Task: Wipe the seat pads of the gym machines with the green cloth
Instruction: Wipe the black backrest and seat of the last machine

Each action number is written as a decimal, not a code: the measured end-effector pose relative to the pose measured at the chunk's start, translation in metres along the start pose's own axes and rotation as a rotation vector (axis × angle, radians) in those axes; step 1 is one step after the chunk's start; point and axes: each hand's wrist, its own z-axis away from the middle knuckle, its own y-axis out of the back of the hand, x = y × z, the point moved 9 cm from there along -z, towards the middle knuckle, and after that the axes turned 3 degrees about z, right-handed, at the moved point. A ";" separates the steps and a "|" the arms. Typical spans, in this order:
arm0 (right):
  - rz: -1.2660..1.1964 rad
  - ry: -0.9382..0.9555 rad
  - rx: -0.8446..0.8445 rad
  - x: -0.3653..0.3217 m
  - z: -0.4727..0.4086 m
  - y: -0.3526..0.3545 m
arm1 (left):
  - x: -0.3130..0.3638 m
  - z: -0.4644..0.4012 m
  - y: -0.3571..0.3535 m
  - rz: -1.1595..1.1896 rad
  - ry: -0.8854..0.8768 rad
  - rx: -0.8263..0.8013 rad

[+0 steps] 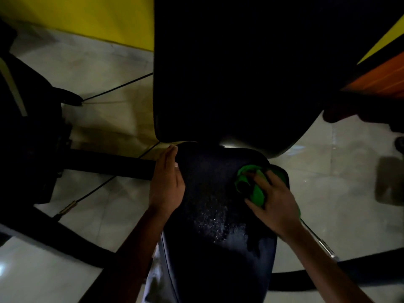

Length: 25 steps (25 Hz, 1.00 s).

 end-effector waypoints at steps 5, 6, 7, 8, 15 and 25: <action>0.082 -0.182 0.024 0.032 -0.051 -0.016 | 0.000 0.001 -0.002 -0.018 0.000 -0.007; 0.058 -0.187 0.025 0.026 -0.043 -0.015 | 0.001 0.001 -0.001 -0.022 -0.006 -0.005; 0.037 -0.153 0.034 0.014 -0.028 -0.012 | 0.002 0.000 0.000 -0.027 -0.014 -0.002; 0.027 -0.104 0.029 0.001 -0.011 -0.011 | 0.003 -0.001 0.000 -0.033 -0.025 -0.001; 0.064 0.006 -0.011 -0.001 -0.030 -0.015 | 0.006 0.002 -0.004 -0.048 -0.054 -0.021; -0.019 0.068 -0.040 -0.051 0.043 -0.011 | 0.011 0.005 -0.004 0.086 -0.255 -0.227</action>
